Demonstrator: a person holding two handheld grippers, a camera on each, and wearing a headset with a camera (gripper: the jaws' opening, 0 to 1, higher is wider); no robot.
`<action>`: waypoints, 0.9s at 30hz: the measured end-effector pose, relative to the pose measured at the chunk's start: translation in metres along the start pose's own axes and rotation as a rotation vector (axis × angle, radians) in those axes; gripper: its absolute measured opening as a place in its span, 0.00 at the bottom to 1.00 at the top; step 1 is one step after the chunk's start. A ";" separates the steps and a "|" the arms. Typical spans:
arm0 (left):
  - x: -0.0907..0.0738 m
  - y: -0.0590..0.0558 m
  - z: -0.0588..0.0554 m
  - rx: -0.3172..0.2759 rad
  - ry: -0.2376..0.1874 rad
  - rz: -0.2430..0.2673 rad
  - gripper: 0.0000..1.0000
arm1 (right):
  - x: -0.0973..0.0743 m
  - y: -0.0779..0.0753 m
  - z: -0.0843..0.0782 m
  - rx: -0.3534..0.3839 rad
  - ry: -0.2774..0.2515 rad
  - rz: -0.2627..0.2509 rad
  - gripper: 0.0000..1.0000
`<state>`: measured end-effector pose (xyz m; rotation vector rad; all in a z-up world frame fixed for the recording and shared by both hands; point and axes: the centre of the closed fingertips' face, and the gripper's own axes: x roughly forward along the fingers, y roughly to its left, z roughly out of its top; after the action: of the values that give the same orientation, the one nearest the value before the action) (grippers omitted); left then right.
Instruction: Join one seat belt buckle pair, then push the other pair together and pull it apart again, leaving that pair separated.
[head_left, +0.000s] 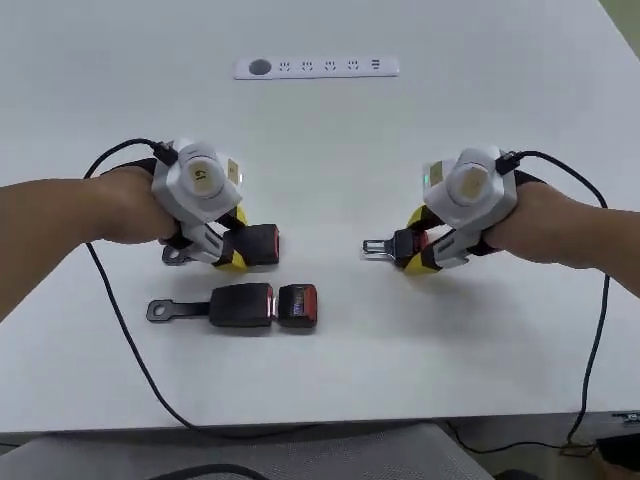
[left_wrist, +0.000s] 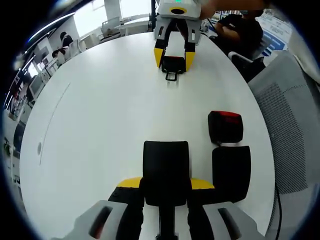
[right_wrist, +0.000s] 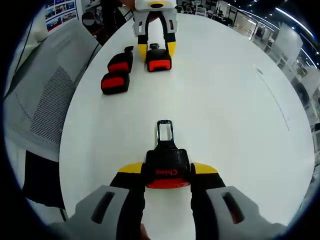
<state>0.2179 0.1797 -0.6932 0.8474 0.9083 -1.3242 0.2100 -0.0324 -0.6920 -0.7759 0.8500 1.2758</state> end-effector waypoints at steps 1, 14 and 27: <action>0.000 0.000 0.000 0.000 0.002 0.001 0.33 | 0.000 0.000 -0.002 0.002 -0.002 0.002 0.34; -0.001 0.003 -0.001 -0.052 0.021 0.047 0.36 | -0.001 -0.008 0.001 0.093 -0.044 -0.118 0.51; -0.043 -0.013 0.010 -0.216 -0.159 0.194 0.55 | -0.033 0.031 0.037 0.210 -0.231 -0.211 0.59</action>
<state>0.2039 0.1874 -0.6496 0.6356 0.8058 -1.0870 0.1806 -0.0121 -0.6462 -0.5243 0.6830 1.0466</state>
